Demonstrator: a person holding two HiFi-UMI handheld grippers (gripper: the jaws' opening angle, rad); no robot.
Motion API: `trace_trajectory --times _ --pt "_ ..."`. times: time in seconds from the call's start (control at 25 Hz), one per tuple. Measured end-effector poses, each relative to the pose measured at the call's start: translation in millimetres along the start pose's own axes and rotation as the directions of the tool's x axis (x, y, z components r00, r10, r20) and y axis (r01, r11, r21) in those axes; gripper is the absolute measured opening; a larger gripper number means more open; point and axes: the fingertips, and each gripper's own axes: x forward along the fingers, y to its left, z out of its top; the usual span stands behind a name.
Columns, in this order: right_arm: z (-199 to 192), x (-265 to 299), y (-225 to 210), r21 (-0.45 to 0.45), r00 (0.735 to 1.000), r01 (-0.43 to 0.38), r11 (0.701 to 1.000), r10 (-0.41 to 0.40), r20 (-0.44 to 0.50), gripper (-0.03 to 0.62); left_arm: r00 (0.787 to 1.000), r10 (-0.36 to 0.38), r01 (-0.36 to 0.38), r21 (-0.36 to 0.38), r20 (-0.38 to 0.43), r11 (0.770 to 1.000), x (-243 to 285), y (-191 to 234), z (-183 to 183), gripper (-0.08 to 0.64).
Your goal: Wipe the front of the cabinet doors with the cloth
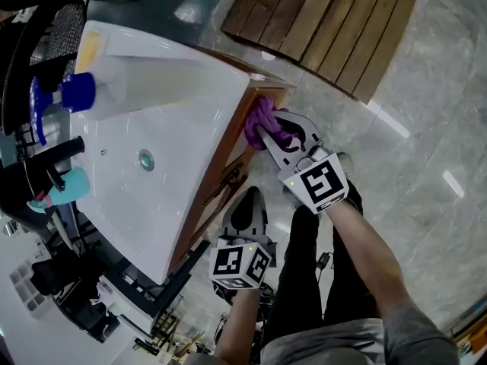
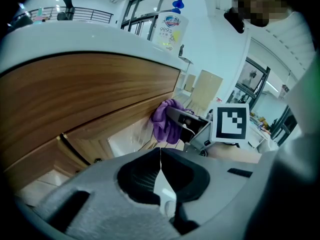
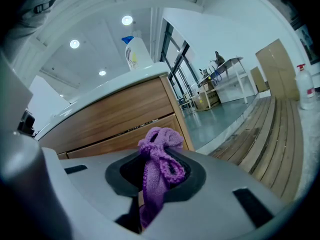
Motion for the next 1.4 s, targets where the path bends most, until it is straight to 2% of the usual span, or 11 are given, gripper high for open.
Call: trace_trajectory --times 0.48,0.68,0.88,1.4 --pt "12.4 -14.8 -39.6 0.040 0.993 0.108 0.993 -0.110 0.039 0.064 1.000 -0.003 0.003 -0.012 0.012 1.000 -6.6 -3.0 -6.3 0.011" --pt "15.3 -27.8 -37.2 0.025 0.993 0.107 0.994 -0.108 0.056 0.064 1.000 -0.005 0.005 -0.013 0.018 1.000 -12.9 -1.8 -11.6 0.011" --pt "17.3 -43.3 -19.2 -0.005 0.995 0.073 0.997 -0.072 0.075 0.064 1.000 -0.014 0.014 -0.009 0.021 1.000 -18.9 -4.6 -18.0 0.011" --pt "-6.0 -72.5 22.7 0.002 0.996 0.032 0.999 -0.032 0.080 0.064 1.000 -0.018 0.018 0.001 0.022 1.000 -36.5 -1.4 -37.4 0.011"
